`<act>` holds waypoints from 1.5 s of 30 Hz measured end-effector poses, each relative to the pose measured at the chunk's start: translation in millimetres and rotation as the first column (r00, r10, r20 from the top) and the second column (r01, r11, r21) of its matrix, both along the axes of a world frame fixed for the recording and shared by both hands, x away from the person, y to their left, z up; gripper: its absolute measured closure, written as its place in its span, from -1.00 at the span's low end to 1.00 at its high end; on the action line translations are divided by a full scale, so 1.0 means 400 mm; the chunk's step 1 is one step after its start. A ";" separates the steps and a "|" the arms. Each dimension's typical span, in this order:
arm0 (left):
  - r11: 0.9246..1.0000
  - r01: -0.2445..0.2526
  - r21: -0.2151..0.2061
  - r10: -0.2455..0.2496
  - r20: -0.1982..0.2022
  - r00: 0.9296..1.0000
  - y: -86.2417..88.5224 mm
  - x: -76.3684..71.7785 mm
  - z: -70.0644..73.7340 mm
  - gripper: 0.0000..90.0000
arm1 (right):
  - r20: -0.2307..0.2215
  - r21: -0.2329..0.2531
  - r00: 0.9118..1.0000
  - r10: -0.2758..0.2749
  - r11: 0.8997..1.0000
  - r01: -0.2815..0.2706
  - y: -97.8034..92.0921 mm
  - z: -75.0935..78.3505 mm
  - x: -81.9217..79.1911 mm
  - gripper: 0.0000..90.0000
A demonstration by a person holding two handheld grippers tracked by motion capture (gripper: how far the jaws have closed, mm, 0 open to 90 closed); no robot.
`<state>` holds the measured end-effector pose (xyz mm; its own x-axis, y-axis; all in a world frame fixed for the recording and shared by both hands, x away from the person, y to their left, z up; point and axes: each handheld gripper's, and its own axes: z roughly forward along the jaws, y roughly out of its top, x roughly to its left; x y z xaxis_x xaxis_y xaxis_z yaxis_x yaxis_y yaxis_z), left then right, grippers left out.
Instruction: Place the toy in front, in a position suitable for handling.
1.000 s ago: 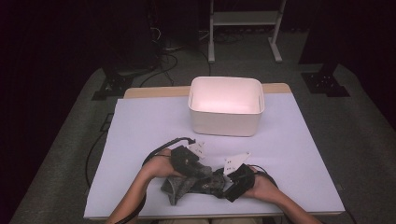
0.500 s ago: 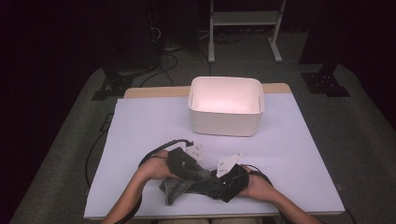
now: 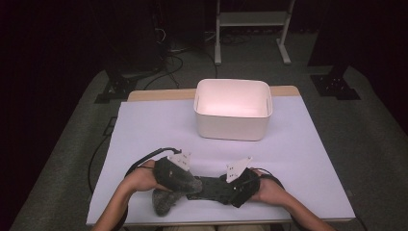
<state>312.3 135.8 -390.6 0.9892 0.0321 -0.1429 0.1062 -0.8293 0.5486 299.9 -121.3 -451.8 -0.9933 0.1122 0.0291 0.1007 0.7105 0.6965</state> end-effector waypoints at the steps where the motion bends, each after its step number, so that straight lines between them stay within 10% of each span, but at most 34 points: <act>1: 1.000 0.000 0.003 0.000 0.000 1.000 -0.001 0.000 -0.002 0.64 | -0.002 -0.001 1.000 -0.002 1.000 0.002 -0.005 -0.001 0.000 -0.49; 13: 1.000 -0.021 0.005 0.021 -0.003 1.000 0.001 0.018 0.000 0.64 | 0.005 -0.001 1.000 -0.018 1.000 0.018 -0.013 -0.010 -0.008 -0.50; 24: 0.998 0.065 0.010 -0.065 0.019 0.998 -0.067 -0.005 0.006 0.63 | 0.018 -0.010 1.000 -0.019 1.000 0.019 -0.014 -0.015 -0.011 -0.50; 35: 0.999 -0.045 0.030 0.045 0.004 0.999 0.022 0.029 -0.004 0.64 | 0.011 0.004 1.000 -0.016 1.000 0.016 -0.012 -0.011 -0.008 -0.50; 45: 0.998 -0.046 0.041 0.045 0.023 0.999 -0.014 0.043 0.011 0.62 | 0.032 -0.013 0.999 -0.013 1.000 0.013 -0.007 -0.012 -0.012 -0.50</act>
